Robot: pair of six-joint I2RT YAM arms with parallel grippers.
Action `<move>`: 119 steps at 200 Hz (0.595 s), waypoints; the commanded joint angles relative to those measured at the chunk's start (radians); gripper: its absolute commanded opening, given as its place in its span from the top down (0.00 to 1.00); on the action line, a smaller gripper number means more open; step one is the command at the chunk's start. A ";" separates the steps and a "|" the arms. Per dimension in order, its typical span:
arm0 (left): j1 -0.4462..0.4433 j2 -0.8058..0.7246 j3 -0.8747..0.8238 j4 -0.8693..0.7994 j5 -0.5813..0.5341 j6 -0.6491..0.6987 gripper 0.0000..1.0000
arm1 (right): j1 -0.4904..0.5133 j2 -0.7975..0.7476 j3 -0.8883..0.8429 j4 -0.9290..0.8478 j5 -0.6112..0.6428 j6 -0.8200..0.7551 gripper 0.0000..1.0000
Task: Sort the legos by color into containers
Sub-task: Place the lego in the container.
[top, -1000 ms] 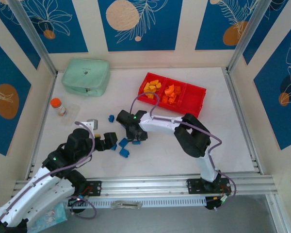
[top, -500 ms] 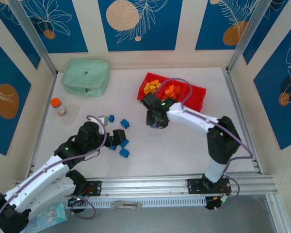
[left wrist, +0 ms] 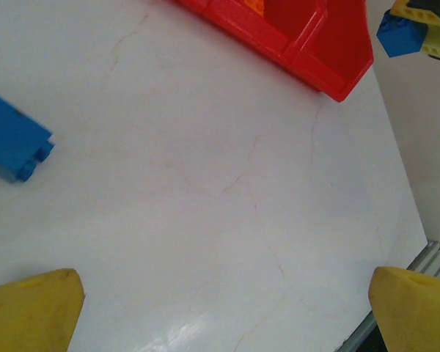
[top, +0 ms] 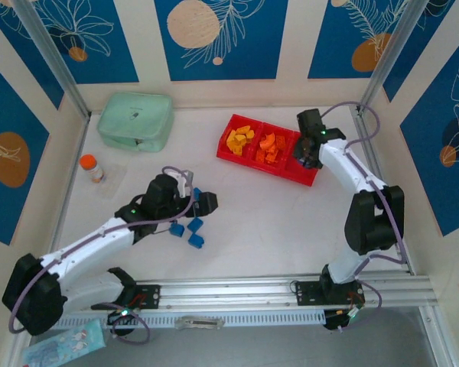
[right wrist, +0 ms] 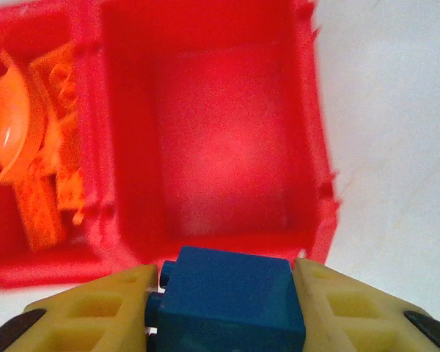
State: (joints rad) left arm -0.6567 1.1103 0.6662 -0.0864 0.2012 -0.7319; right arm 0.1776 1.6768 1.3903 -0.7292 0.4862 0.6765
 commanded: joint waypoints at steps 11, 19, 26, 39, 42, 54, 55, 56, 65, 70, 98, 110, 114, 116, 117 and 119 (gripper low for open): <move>-0.001 0.073 0.059 0.105 0.042 0.005 0.01 | -0.041 0.108 0.093 0.055 -0.010 -0.056 0.60; -0.001 0.083 0.059 0.119 0.035 0.002 0.01 | -0.048 0.133 0.107 0.067 -0.020 -0.070 0.59; -0.001 0.088 0.056 0.129 0.027 0.000 0.01 | -0.052 0.152 0.120 0.079 -0.030 -0.080 0.56; -0.001 0.096 0.056 0.137 0.016 0.000 0.01 | -0.058 0.183 0.150 0.077 -0.037 -0.088 0.53; -0.001 0.096 0.057 0.134 0.014 0.000 0.01 | -0.059 0.188 0.157 0.075 -0.036 -0.090 0.52; -0.001 0.100 0.059 0.134 0.011 0.001 0.01 | -0.063 0.204 0.177 0.068 -0.031 -0.098 0.44; -0.001 0.099 0.059 0.135 0.010 0.000 0.01 | -0.063 0.205 0.178 0.066 -0.032 -0.098 0.44; -0.001 0.100 0.058 0.134 0.010 0.001 0.01 | -0.063 0.206 0.180 0.065 -0.032 -0.098 0.43; -0.001 0.098 0.058 0.132 0.010 0.001 0.01 | -0.064 0.207 0.189 0.052 -0.032 -0.097 0.40; -0.001 0.096 0.058 0.131 0.010 0.002 0.01 | -0.063 0.202 0.189 0.052 -0.039 -0.100 0.38; -0.001 0.063 0.041 0.134 -0.010 0.000 0.01 | -0.032 0.153 0.174 0.043 -0.052 -0.111 0.31; 0.000 0.043 0.034 0.123 -0.017 0.004 0.01 | -0.016 0.123 0.165 0.034 -0.057 -0.104 0.29; 0.000 0.034 0.031 0.117 -0.021 0.006 0.01 | -0.009 0.112 0.158 0.030 -0.066 -0.099 0.29; 0.000 0.030 0.030 0.113 -0.022 0.008 0.01 | -0.007 0.106 0.155 0.030 -0.073 -0.098 0.29; 0.000 0.027 0.030 0.111 -0.024 0.009 0.01 | -0.005 0.104 0.154 0.030 -0.078 -0.097 0.29; 0.000 0.022 0.029 0.107 -0.025 0.009 0.01 | -0.001 0.099 0.151 0.030 -0.086 -0.097 0.29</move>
State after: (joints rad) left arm -0.6567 1.1919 0.6964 0.0212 0.2047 -0.7322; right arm 0.1394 1.8706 1.5444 -0.6727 0.4553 0.5789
